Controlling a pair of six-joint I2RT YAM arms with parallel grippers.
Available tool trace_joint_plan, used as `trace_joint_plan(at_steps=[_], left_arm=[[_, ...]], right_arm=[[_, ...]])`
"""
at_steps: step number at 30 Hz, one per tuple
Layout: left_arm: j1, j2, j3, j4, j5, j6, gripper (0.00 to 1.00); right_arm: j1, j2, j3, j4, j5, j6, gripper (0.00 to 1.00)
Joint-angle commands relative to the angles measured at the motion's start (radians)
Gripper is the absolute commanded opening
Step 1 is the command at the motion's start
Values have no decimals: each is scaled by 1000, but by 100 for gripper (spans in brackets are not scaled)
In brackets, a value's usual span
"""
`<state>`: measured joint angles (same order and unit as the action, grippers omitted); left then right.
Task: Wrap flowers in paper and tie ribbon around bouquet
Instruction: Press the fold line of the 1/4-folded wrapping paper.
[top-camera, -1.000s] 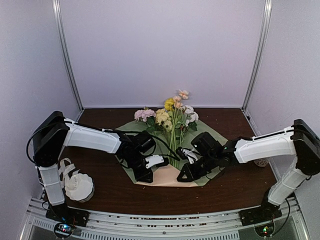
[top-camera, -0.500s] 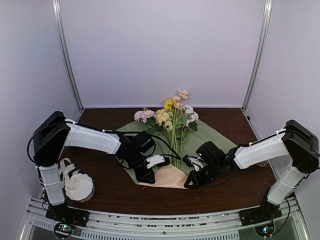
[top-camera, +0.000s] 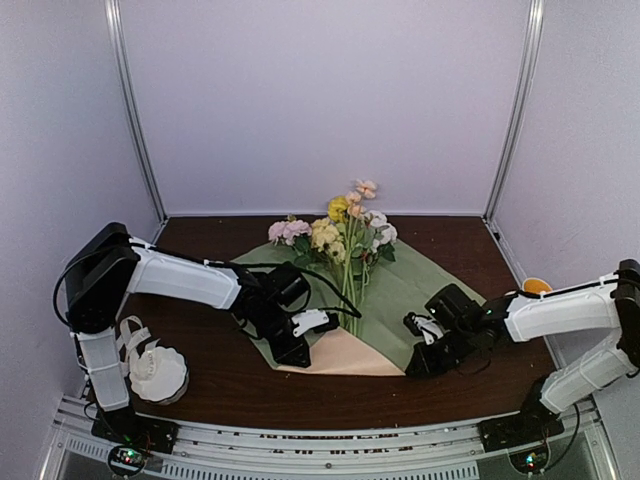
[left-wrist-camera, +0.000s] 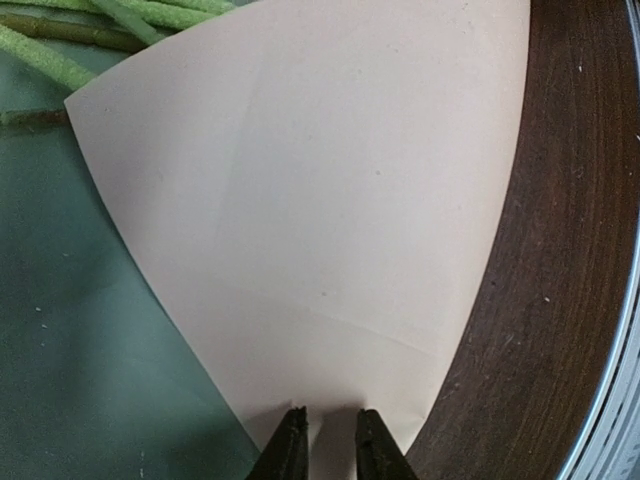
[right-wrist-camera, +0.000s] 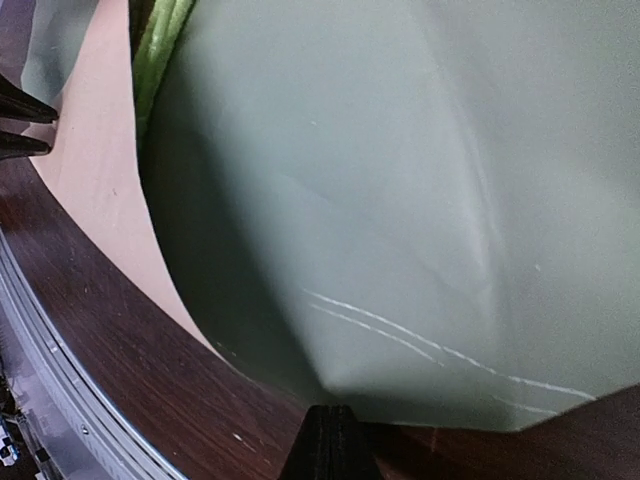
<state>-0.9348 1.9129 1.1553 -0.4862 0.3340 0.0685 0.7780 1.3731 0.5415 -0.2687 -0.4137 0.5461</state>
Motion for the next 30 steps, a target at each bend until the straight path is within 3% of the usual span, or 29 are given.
trace_joint_plan(at_steps=[1, 6, 13, 18, 30], left_arm=[[-10, 109, -56, -89, -52, -14, 21], [-15, 112, -55, -89, -53, -12, 21], [-15, 112, -53, -90, -49, -9, 22], [-15, 111, -53, -91, -49, -9, 22], [-42, -13, -107, -48, -158, -13, 19]], right_arm=[[-1, -74, 53, -165, 59, -10, 4], [74, -50, 205, -148, 18, -78, 4], [103, 181, 304, -22, -68, -106, 2], [102, 282, 282, -9, -65, -120, 1], [102, 286, 175, 31, -47, -88, 0]])
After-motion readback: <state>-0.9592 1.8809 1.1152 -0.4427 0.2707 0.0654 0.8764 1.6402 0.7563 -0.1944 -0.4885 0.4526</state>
